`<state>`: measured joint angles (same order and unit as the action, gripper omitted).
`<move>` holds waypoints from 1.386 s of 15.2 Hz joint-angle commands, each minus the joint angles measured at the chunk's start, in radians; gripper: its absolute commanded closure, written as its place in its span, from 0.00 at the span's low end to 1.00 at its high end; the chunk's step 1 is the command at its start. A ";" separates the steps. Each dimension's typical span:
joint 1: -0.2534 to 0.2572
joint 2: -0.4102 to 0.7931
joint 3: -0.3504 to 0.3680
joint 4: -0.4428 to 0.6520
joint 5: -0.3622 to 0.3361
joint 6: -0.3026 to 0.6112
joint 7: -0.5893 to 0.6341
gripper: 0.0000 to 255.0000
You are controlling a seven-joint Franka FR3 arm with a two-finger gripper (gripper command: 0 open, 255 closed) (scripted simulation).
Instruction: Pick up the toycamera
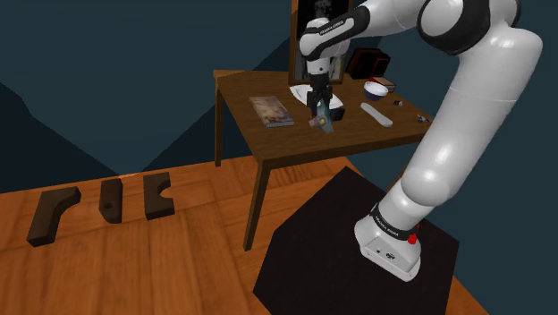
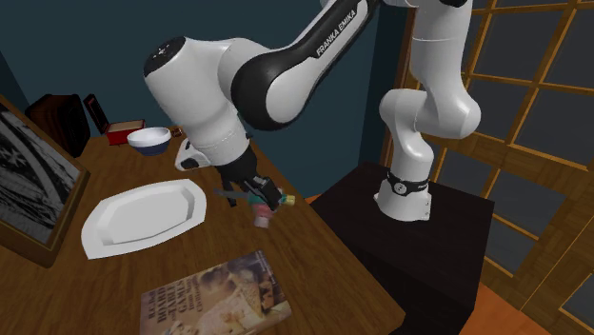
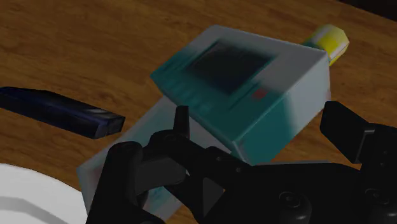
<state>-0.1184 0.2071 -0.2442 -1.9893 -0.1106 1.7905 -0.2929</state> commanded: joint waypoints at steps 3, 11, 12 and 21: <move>-0.032 0.081 0.034 0.020 0.122 0.027 -0.003 0.00; -0.047 0.113 0.048 0.002 0.124 0.076 -0.004 1.00; -0.048 0.117 0.048 0.011 0.125 0.071 -0.005 1.00; -0.053 0.108 0.055 0.006 0.122 0.068 -0.001 1.00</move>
<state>-0.1717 0.3059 -0.1971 -1.9775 -0.0222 1.8630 -0.2940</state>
